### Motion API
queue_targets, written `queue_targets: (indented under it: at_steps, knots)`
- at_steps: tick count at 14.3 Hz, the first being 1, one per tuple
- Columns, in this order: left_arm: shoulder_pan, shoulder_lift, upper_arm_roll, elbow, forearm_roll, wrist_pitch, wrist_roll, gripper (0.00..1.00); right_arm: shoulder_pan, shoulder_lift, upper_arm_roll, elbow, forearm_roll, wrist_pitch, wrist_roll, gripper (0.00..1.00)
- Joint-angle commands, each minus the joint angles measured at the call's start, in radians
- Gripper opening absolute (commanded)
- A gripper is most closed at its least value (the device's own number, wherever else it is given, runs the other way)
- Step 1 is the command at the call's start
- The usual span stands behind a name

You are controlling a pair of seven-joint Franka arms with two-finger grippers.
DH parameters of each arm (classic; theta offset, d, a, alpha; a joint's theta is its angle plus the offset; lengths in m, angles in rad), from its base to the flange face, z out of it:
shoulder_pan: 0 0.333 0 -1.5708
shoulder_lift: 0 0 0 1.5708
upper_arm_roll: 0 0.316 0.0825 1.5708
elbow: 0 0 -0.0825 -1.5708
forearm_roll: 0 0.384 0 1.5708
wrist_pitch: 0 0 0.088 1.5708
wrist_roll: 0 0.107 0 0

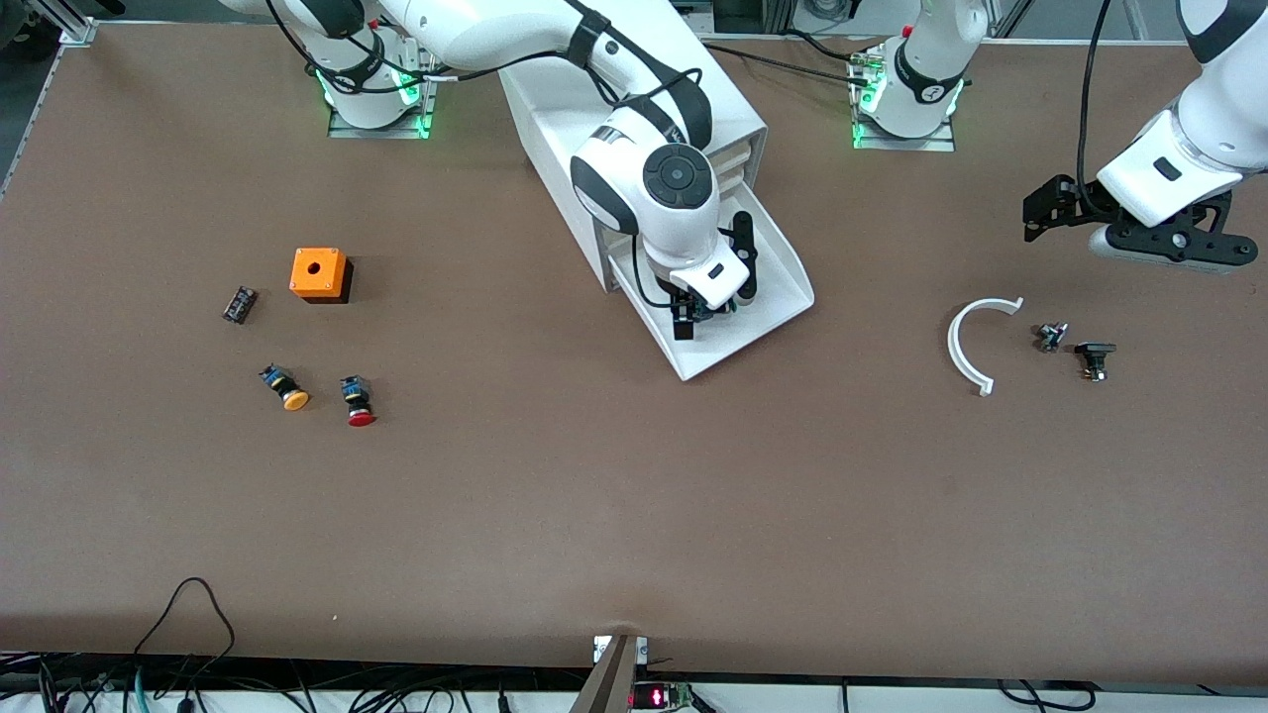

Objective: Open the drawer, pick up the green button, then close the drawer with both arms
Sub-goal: 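Reach the right gripper into the drawer while the left gripper withdraws, then grasp the green button inside the drawer with the right gripper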

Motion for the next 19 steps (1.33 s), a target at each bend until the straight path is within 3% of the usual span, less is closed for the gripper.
queue_targets:
  at_steps: [1,7,10,13,19]
  knots:
    - [-0.010,0.023,0.009,0.033,0.025,-0.017,-0.011,1.00,0.021,0.049,-0.001,0.045,-0.012,0.041,0.000,1.00]
    - [-0.010,0.029,0.015,0.038,0.023,-0.017,-0.011,1.00,0.033,0.079,-0.001,0.043,-0.026,0.044,-0.003,0.99]
    - [-0.010,0.038,0.030,0.051,0.016,-0.016,-0.009,1.00,0.039,0.093,-0.001,0.043,-0.028,0.058,0.000,0.85]
    - [-0.010,0.046,0.030,0.055,0.017,-0.016,-0.009,1.00,0.041,0.104,-0.001,0.045,-0.028,0.070,0.000,0.81]
    - [-0.012,0.052,0.030,0.068,0.019,-0.016,-0.003,1.00,0.038,0.104,-0.002,0.045,-0.046,0.083,-0.006,0.37]
